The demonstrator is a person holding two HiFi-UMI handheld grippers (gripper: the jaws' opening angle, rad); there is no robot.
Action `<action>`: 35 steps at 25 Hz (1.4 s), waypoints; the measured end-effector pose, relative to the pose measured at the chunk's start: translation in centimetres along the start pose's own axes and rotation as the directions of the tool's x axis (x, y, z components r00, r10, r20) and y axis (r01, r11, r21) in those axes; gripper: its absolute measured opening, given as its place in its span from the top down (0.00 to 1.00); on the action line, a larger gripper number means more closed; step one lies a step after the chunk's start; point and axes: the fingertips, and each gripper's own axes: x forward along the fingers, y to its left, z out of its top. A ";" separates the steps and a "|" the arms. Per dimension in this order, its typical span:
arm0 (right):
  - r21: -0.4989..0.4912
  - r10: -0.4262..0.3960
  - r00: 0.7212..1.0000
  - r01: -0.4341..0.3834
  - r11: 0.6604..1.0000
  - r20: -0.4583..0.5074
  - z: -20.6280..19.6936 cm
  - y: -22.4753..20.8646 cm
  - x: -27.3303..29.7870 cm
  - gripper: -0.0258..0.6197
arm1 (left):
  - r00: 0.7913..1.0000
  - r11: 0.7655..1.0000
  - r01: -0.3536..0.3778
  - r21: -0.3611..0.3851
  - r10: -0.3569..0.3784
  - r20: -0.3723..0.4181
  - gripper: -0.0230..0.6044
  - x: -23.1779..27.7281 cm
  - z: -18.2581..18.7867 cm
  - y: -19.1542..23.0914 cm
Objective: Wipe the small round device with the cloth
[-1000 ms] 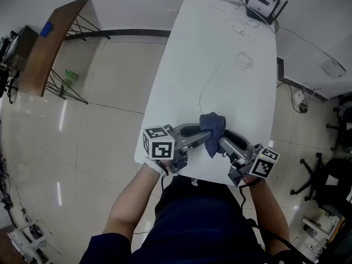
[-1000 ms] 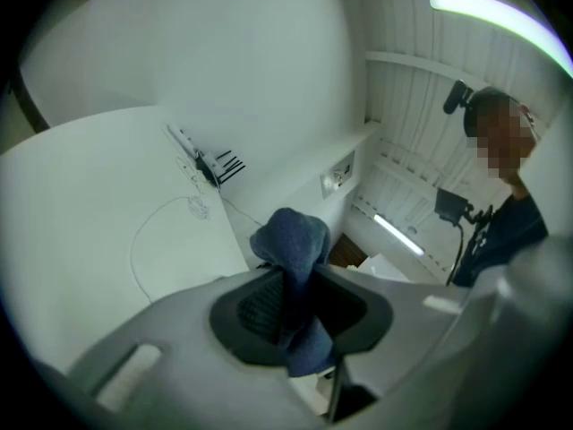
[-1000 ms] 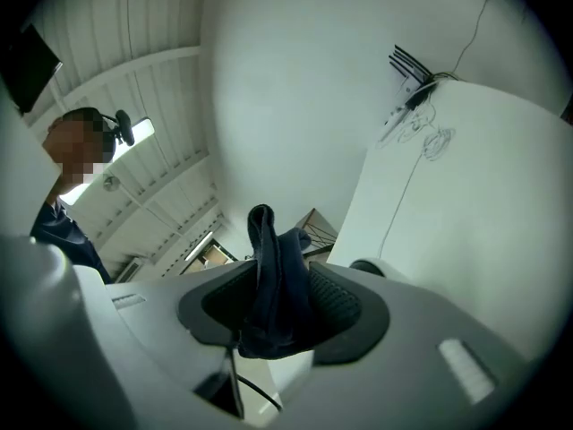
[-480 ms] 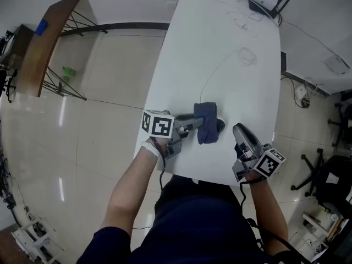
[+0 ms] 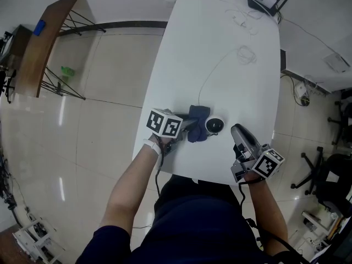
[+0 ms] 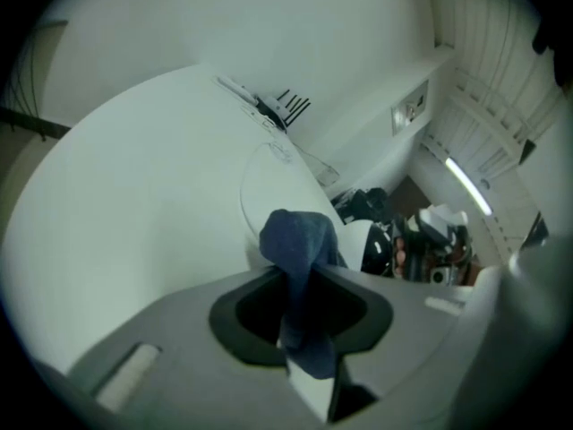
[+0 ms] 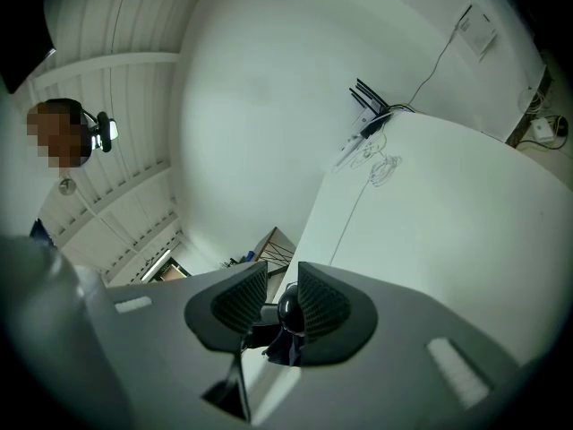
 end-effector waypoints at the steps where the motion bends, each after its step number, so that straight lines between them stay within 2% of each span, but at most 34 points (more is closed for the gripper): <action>1: 0.000 -0.001 1.000 0.001 1.000 -0.001 -0.1 0.0 0.0 0.79 | 0.999 0.999 -0.040 0.025 0.041 -0.021 0.85 0.1 -0.2 0.4; 3: 0.000 0.000 1.000 0.000 1.000 -0.005 -0.3 0.0 -0.2 0.79 | 0.989 0.988 -0.126 0.088 0.131 -0.060 0.85 0.2 -0.5 1.0; 5: -0.004 0.000 1.000 0.000 1.000 -0.010 -0.5 0.0 -0.4 0.79 | 0.967 0.961 -0.222 0.167 0.239 -0.091 0.85 0.3 -0.6 1.7; 6: -0.004 -0.001 1.000 0.001 1.000 -0.012 -0.7 -0.1 -0.5 0.79 | 0.949 0.937 -0.275 0.216 0.301 -0.098 0.85 0.3 -0.5 2.2; 8: -0.002 -0.003 1.000 0.003 1.000 -0.010 -0.9 -0.2 -1.0 0.79 | 0.908 0.874 -0.364 0.321 0.410 -0.088 0.85 0.3 -0.2 2.9; 10: -0.001 -0.005 1.000 0.005 1.000 -0.005 -1.1 -0.2 -1.6 0.80 | 0.877 0.814 -0.416 0.405 0.477 -0.056 0.85 0.1 0.1 2.9; 11: -0.002 -0.004 1.000 0.004 1.000 -0.001 -1.1 -0.1 -1.8 0.80 | 0.869 0.792 -0.433 0.430 0.493 -0.032 0.85 -0.1 0.3 2.7; 12: -0.005 -0.003 1.000 0.003 1.000 0.002 -1.1 0.1 -2.1 0.80 | 0.867 0.780 -0.446 0.439 0.499 -0.005 0.85 -0.4 0.4 2.4; 13: -0.009 -0.002 1.000 0.002 1.000 0.005 -1.1 0.2 -2.3 0.80 | 0.868 0.777 -0.457 0.432 0.496 0.025 0.85 -0.8 0.7 2.1; 16: -0.023 0.003 1.000 -0.003 1.000 0.013 -1.2 0.6 -2.9 0.80 | 0.875 0.795 -0.477 0.376 0.468 0.121 0.85 -2.7 1.3 0.5; 19: -0.027 0.009 1.000 -0.008 1.000 0.022 -1.4 0.9 -3.6 0.80 | 0.891 0.832 -0.451 0.324 0.401 0.213 0.85 -4.9 1.6 -2.2; 21: -0.024 0.015 1.000 -0.014 1.000 0.027 -1.5 1.1 -3.9 0.80 | 0.896 0.849 -0.422 0.319 0.337 0.288 0.85 -6.3 2.0 -4.6; 23: -0.017 0.023 0.999 -0.022 1.000 0.031 -1.5 1.1 -4.0 0.80 | 0.899 0.854 -0.389 0.346 0.270 0.344 0.85 -7.1 2.3 -7.1; 25: -0.021 0.018 0.999 -0.017 1.000 0.034 -1.3 1.1 -4.2 0.80 | 0.916 0.868 -0.331 0.371 0.201 0.346 0.85 -6.9 2.3 -9.6; 27: -0.027 0.011 0.999 -0.010 1.000 0.037 -1.1 1.0 -4.3 0.80 | 0.946 0.893 -0.240 0.381 0.126 0.299 0.85 -5.7 1.9 -12.3; 29: -0.027 0.003 0.999 -0.002 1.000 0.046 -0.8 0.9 -4.3 0.80 | 0.966 0.902 -0.168 0.397 0.071 0.248 0.85 -4.1 1.5 -14.0; 32: -0.020 -0.023 0.997 0.024 1.000 0.071 0.2 0.2 -4.8 0.80 | 0.977 0.902 -0.131 0.410 0.046 0.210 0.85 -1.8 1.4 -14.7; 35: -0.009 -0.050 0.995 0.051 0.999 0.083 0.9 -1.1 -5.2 0.81 | 0.979 0.927 -0.092 0.363 0.018 0.202 0.85 -0.4 1.8 -14.4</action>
